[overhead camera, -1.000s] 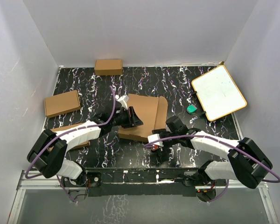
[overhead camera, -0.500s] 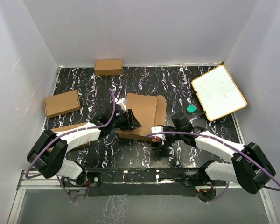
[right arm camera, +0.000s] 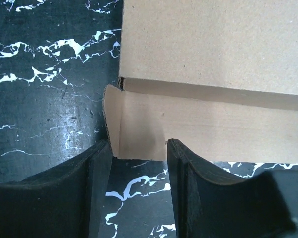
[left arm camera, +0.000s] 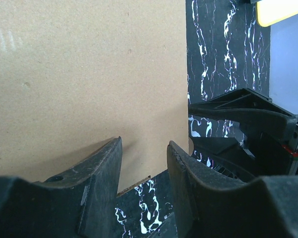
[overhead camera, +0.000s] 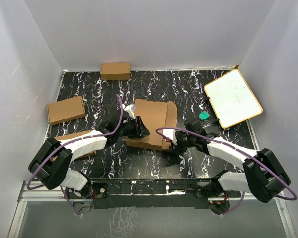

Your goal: Fold the paper box

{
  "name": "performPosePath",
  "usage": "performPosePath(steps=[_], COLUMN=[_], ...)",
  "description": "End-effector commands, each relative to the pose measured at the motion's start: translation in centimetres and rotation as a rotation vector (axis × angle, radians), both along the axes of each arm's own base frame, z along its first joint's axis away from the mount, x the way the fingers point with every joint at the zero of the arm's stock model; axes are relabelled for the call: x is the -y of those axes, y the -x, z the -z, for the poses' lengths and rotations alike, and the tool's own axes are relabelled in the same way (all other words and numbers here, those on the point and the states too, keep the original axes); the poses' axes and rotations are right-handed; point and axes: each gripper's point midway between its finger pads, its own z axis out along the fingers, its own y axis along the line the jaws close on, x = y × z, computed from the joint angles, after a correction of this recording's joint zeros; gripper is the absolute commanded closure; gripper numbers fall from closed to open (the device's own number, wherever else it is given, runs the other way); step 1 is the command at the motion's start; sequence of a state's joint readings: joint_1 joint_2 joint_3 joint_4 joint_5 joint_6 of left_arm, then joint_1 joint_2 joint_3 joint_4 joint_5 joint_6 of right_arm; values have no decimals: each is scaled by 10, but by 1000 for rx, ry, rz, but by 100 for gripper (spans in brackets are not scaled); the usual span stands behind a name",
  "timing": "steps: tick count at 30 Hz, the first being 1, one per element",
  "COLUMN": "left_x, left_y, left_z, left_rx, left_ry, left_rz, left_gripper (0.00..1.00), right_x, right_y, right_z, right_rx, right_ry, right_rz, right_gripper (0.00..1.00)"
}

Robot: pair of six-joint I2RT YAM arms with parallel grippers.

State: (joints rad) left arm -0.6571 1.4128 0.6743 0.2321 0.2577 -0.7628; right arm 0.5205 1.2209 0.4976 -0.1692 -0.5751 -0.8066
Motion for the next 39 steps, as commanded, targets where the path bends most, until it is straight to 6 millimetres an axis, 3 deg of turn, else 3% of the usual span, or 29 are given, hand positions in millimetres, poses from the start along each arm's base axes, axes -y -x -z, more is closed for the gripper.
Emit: performPosePath(steps=[1, 23, 26, 32, 39], left_x=[-7, -5, -5, -6, -7], left_y=[7, 5, 5, 7, 7], left_z=[5, 6, 7, 7, 7], left_rx=[-13, -24, -27, -28, -23], left_ry=[-36, -32, -34, -43, -47], left_rz=[6, -4, -1, 6, 11], left_gripper=[60, 60, 60, 60, 60], right_x=[-19, -43, -41, -36, -18], right_y=[-15, 3, 2, -3, -22], right_z=[-29, -30, -32, -31, -26], right_rx=[18, 11, 13, 18, -7], right_ry=[-99, -123, -122, -108, -84], right_rz=[2, -78, -65, -42, 63], right_gripper=[48, 49, 53, 76, 78])
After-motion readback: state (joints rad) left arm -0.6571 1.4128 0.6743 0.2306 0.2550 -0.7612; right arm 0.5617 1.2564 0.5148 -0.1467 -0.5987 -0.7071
